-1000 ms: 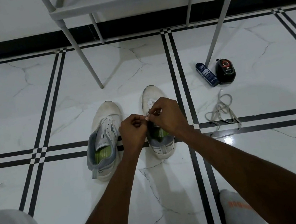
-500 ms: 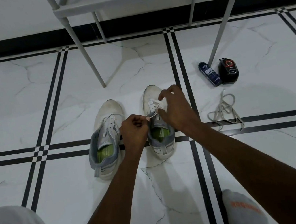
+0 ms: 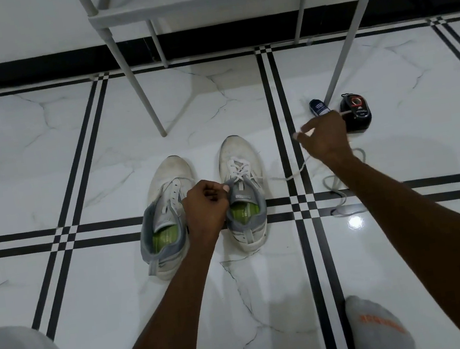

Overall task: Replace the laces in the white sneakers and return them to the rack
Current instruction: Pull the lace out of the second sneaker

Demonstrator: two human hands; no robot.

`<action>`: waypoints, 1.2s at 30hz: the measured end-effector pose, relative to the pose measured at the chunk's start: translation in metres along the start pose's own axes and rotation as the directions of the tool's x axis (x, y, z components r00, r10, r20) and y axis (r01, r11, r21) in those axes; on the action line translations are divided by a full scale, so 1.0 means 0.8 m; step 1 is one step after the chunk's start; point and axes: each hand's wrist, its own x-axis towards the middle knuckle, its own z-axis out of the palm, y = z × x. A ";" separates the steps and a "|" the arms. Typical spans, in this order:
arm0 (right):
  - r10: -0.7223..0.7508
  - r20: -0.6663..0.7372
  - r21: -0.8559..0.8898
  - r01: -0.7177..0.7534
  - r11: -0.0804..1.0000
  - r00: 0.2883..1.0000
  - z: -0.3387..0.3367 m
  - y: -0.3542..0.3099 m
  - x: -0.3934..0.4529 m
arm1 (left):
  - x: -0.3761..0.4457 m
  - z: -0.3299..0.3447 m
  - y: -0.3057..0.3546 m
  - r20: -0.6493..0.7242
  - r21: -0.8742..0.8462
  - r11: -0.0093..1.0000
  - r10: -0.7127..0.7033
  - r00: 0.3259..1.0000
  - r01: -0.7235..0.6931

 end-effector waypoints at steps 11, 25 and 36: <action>-0.195 0.332 -0.053 0.225 0.973 0.923 0.087 -0.056 -0.094 | 0.005 0.019 0.014 0.153 0.298 0.910 0.253 0.955 -0.289; -0.158 0.286 0.074 0.143 0.987 0.945 0.069 -0.012 -0.074 | 0.012 0.021 0.015 0.148 0.412 0.835 0.333 0.931 -0.364; -0.163 0.334 0.085 0.143 0.986 0.928 0.059 -0.017 -0.068 | 0.019 0.047 0.028 0.305 0.560 0.566 0.539 0.785 -0.605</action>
